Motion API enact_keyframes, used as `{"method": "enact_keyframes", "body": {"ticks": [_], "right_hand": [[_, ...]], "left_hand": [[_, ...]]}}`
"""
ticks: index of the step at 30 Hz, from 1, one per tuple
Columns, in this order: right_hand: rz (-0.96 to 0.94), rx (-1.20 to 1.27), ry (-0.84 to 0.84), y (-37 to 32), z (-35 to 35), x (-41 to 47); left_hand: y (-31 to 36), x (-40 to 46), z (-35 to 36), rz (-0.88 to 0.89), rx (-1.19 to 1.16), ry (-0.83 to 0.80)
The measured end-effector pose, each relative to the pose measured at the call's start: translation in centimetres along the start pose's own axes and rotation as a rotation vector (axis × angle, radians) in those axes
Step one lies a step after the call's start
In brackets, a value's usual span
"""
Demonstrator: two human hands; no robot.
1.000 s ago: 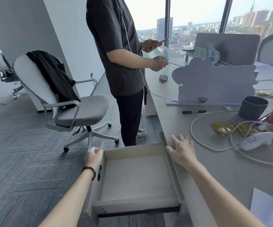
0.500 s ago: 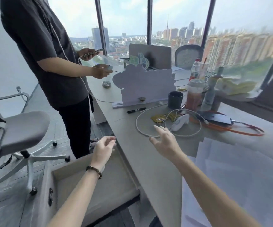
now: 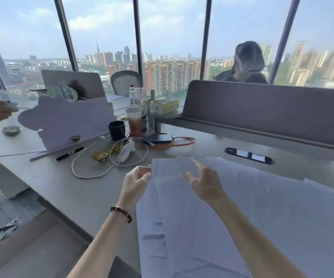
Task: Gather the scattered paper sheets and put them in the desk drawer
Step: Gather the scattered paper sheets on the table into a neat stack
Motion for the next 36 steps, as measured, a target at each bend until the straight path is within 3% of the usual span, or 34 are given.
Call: {"method": "enact_keyframes", "body": {"ticks": [13, 16, 18, 22, 25, 30, 34, 36], "right_hand": [[0.41, 0.009, 0.369, 15.8, -17.6, -13.5], [0.462, -0.009, 0.428, 18.6, -19.7, -16.2], [0.483, -0.178, 0.413, 20.6, -20.7, -17.6], [0.742, -0.497, 0.211, 25.9, -20.5, -20.3], [0.816, -0.588, 0.105, 27.9, -19.1, -21.1], [0.78, -0.646, 0.079, 27.9, -17.4, -19.5], [0.797, -0.63, 0.184, 28.0, -18.8, -19.6], [0.85, -0.665, 0.233, 28.6, -19.9, -20.6]], "left_hand": [[2.8, -9.6, 18.6, 0.123, 0.14, -0.482], [2.2, -10.9, 21.2, 0.214, 0.371, -0.562], [1.4, -11.7, 22.5, 0.269, 0.65, -0.613], [-0.1, -13.0, 24.5, 0.281, 0.96, -0.7], [-1.1, -13.2, 26.1, 0.324, 1.018, -0.73], [-0.4, -14.3, 28.0, 0.39, 0.982, -0.77], [0.8, -13.0, 26.9, 0.328, 0.858, -0.689], [0.4, -11.4, 25.6, 0.309, 0.972, -0.62]]}}
Point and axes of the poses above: each hand's wrist, its own x-axis towards the middle knuckle, its own z-axis out of the palm, y = z × x, the point moved 8 cm from there along x, towards the middle knuckle, and after that the axes turned 5 degrees about y, right-handed, at the moved point
